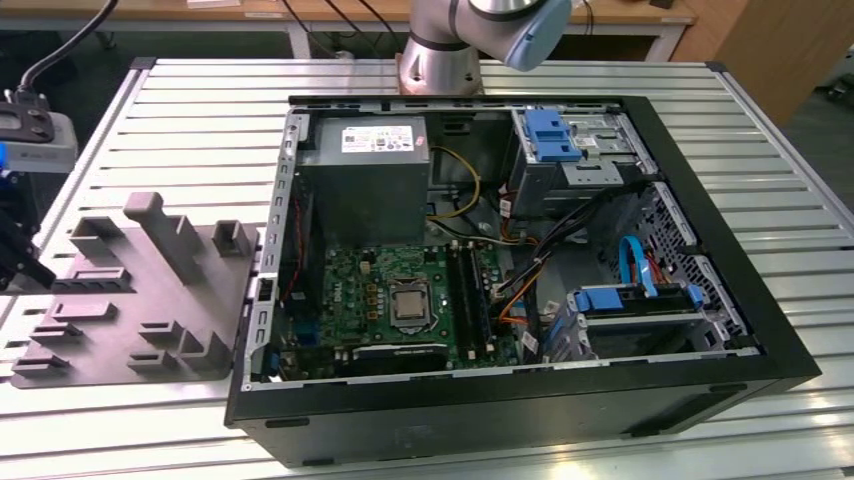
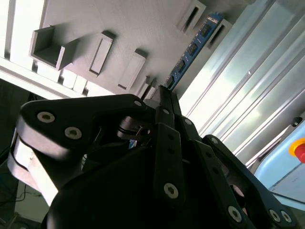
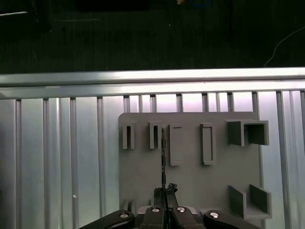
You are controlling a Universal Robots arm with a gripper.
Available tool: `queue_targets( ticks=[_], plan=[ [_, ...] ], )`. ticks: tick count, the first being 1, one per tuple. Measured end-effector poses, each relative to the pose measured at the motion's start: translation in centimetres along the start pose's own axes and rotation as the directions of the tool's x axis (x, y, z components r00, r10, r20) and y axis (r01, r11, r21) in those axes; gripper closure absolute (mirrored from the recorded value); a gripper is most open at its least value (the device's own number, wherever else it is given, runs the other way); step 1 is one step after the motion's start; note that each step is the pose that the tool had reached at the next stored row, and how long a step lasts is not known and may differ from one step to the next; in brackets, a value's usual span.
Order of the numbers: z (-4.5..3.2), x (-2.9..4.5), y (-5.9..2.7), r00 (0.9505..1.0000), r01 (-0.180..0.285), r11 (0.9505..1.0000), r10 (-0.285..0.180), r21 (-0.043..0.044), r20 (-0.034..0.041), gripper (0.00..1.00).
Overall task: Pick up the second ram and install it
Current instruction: 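Pick up the second ram and move it above second insertion slot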
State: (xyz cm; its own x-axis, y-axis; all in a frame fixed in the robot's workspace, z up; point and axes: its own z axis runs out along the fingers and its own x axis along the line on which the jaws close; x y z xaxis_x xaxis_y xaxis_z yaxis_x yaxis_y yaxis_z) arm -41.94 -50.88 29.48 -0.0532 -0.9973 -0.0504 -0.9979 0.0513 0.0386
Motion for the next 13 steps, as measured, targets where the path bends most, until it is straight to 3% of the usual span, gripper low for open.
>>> queue_targets(
  ticks=[13],
  plan=[
    [-3.26, -0.16, 0.13, 1.0000, 0.000, 1.0000, 0.000, 0.0000, 0.0005, 0.88]
  ],
)
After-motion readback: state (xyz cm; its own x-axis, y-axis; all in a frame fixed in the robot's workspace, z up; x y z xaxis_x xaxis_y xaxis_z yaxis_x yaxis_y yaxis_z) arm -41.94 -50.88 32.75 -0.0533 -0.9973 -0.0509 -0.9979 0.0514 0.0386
